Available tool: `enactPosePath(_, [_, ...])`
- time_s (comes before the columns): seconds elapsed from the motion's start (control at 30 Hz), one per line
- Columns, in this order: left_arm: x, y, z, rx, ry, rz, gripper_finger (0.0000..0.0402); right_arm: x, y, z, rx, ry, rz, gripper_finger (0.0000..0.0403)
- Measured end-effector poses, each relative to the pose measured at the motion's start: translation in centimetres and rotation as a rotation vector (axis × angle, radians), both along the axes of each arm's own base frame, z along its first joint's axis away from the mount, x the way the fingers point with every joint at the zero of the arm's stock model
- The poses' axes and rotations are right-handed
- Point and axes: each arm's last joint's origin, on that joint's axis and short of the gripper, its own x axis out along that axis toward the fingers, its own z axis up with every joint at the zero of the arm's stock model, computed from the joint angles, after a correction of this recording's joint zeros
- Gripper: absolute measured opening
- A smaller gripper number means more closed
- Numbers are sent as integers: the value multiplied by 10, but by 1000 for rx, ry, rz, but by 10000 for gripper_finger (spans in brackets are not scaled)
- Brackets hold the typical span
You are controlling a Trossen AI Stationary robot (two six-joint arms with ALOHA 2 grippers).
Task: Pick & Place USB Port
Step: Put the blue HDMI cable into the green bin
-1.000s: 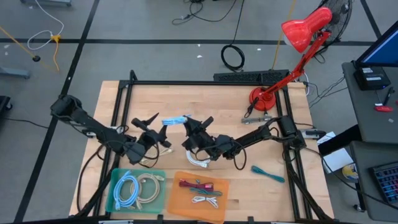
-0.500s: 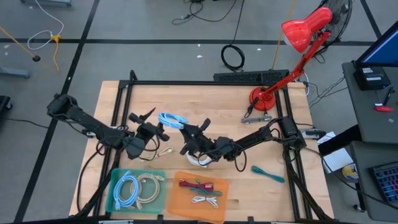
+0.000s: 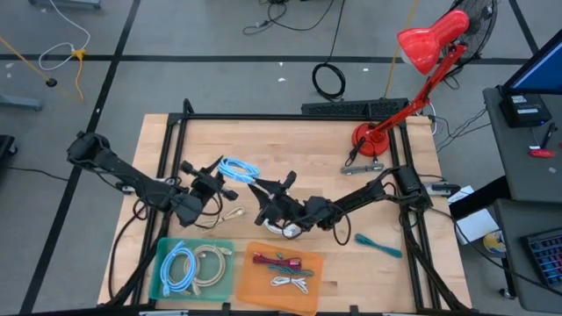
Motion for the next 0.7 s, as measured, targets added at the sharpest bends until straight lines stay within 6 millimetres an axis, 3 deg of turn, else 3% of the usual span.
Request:
enactPosePath(0.1, [-11, -9, 14, -13, -28, -45, 32, -4, 7, 4, -23, -6, -37, 115])
enactPosePath(0.4, [-73, -31, 71, -336, -438, -334, 32, -23, 11, 22, -79, 45, -337, 171])
enactPosePath(0.57, [-101, -50, 77, -549, -583, -523, 32, -22, 0, 24, -70, 86, -421, 174])
enactPosePath(0.7, [-122, -67, 76, -669, -605, -668, 32, -21, -10, 26, -37, 58, -433, 170])
